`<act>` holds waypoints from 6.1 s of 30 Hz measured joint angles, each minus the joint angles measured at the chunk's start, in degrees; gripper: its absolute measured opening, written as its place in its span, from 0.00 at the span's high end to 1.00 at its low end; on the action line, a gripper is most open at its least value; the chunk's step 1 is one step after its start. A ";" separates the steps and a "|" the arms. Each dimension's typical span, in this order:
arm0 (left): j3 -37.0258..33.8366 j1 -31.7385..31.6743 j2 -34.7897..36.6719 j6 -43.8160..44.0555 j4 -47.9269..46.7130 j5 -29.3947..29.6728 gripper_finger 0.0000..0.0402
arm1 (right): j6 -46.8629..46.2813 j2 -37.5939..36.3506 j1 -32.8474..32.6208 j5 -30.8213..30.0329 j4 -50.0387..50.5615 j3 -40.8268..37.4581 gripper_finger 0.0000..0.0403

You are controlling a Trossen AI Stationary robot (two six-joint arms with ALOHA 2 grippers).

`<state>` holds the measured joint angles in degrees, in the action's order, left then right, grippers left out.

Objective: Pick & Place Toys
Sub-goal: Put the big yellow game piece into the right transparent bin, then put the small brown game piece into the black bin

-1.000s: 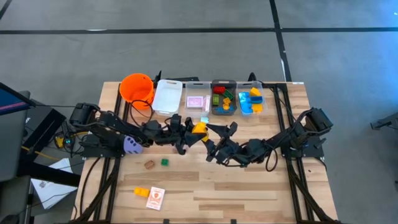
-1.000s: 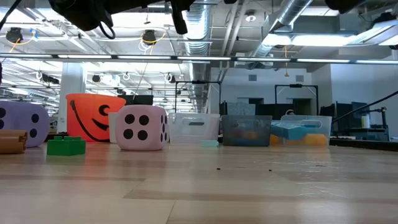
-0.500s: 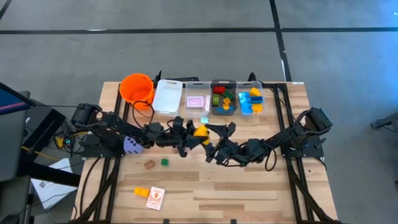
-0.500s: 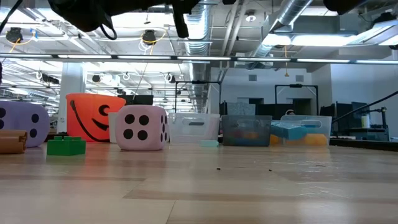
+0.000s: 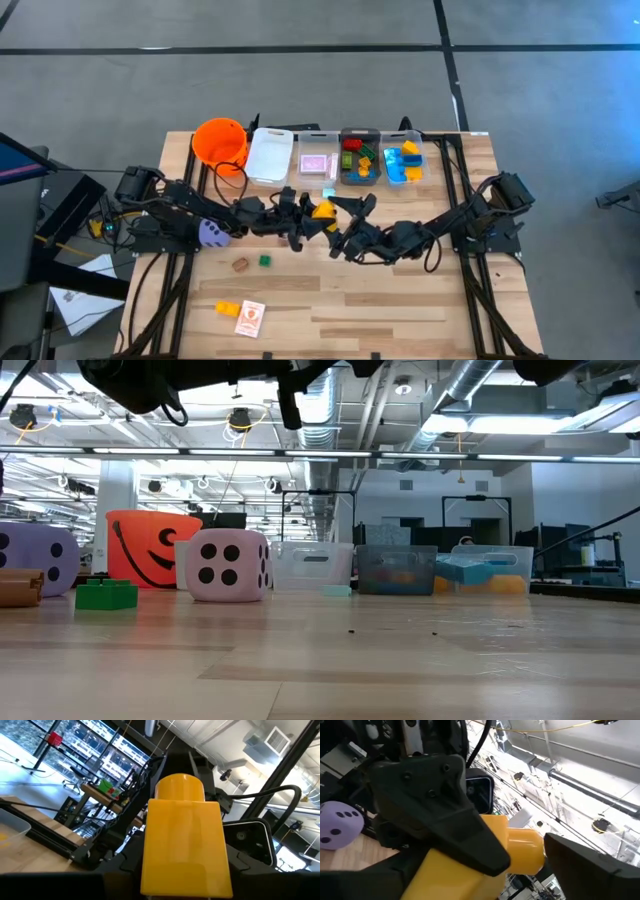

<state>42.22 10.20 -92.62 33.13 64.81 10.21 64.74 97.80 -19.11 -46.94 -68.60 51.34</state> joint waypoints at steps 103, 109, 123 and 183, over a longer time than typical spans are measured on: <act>-15.98 -2.82 50.88 -10.19 -36.93 -1.08 0.42 | -39.22 -29.36 19.69 -42.16 -1.93 -35.68 0.34; -15.98 -2.82 50.88 -10.19 -36.93 -1.08 0.42 | -53.72 -20.77 24.56 -34.06 3.65 -35.70 0.34; -15.96 -2.82 50.88 -10.17 -38.52 -3.16 0.42 | -57.28 -13.07 32.25 -26.51 3.61 -35.68 0.19; -15.93 -2.75 50.90 -11.52 -69.41 -18.28 0.61 | -72.05 22.51 -2.14 30.08 1.62 -7.35 0.23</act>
<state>26.28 7.44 -41.71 21.61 -4.61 -8.08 -7.31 120.31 -21.26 -16.86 -66.98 43.99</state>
